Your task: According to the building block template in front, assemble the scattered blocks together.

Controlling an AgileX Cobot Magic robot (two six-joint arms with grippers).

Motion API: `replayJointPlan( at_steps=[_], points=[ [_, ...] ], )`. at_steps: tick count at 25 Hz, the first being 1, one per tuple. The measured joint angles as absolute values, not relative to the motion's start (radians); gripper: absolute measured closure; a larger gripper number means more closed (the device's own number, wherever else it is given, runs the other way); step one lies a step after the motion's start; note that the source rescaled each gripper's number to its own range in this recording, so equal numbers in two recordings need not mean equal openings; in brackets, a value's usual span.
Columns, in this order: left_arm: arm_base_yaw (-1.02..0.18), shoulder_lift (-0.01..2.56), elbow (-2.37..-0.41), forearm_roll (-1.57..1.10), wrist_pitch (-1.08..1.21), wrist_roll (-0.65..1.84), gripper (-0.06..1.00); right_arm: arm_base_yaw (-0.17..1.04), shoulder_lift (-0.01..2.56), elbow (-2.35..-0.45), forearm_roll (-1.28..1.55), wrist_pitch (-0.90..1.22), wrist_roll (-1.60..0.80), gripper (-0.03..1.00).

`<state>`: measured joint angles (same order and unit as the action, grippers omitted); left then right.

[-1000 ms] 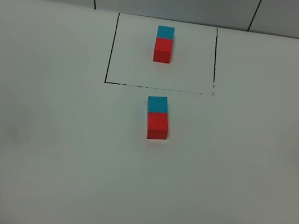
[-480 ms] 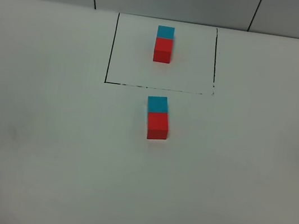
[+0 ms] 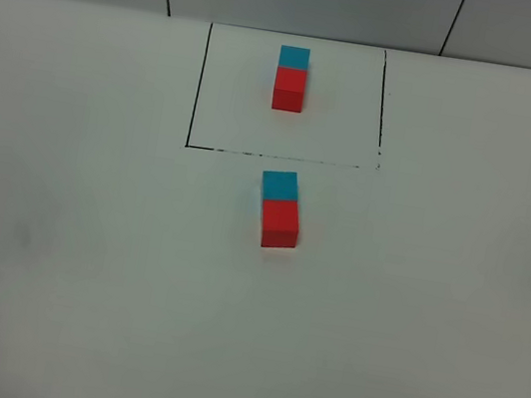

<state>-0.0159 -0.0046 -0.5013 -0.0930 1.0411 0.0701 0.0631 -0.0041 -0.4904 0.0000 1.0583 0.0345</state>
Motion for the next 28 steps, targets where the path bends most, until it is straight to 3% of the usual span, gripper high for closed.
replayJointPlan(
  at_steps=[28],
  points=[
    [-0.016,-0.005,-0.501,-0.093,1.041,0.07,0.08,0.063,-0.004,-0.49,0.0,1.058,0.034,0.22]
  ],
)
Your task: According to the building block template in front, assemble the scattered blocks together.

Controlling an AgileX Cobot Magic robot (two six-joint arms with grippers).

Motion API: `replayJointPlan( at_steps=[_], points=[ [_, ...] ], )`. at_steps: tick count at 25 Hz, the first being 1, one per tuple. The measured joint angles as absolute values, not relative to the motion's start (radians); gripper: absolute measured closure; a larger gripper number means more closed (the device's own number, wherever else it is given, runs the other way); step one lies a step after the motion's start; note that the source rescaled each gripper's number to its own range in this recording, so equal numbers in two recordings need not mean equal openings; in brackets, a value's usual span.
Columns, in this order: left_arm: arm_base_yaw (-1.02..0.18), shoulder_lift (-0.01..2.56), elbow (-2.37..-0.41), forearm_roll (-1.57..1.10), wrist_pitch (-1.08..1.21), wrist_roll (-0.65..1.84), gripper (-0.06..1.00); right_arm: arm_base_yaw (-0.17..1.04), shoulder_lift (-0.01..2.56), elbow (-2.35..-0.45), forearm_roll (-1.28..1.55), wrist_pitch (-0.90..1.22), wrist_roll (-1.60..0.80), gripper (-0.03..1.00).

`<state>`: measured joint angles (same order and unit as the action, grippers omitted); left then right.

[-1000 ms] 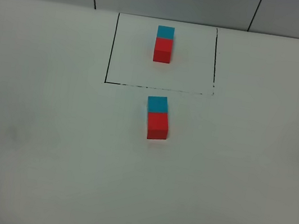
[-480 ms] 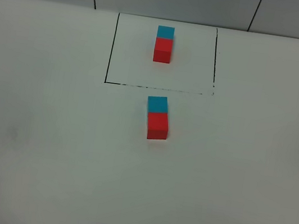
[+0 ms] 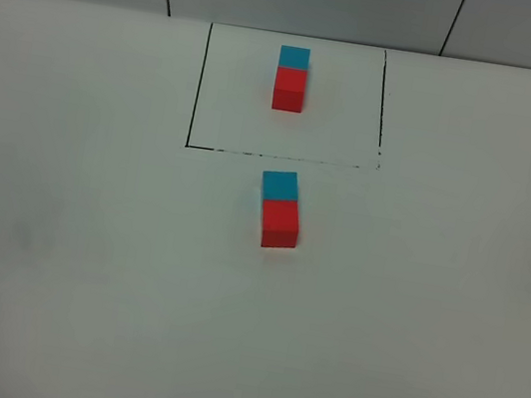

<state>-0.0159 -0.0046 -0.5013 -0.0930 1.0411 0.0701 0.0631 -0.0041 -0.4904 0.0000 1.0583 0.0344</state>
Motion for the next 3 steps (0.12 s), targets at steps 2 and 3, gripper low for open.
replayJointPlan(
  at_steps=[2,3],
  points=[
    [-0.016,-0.005,-0.501,-0.093,1.041,0.07,0.08,0.063,-0.004,-0.49,0.0,1.058,0.034,0.22],
    [-0.016,-0.005,-0.501,-0.093,1.041,0.07,0.08,0.063,-0.004,-0.49,0.0,1.058,0.034,0.22]
  ],
)
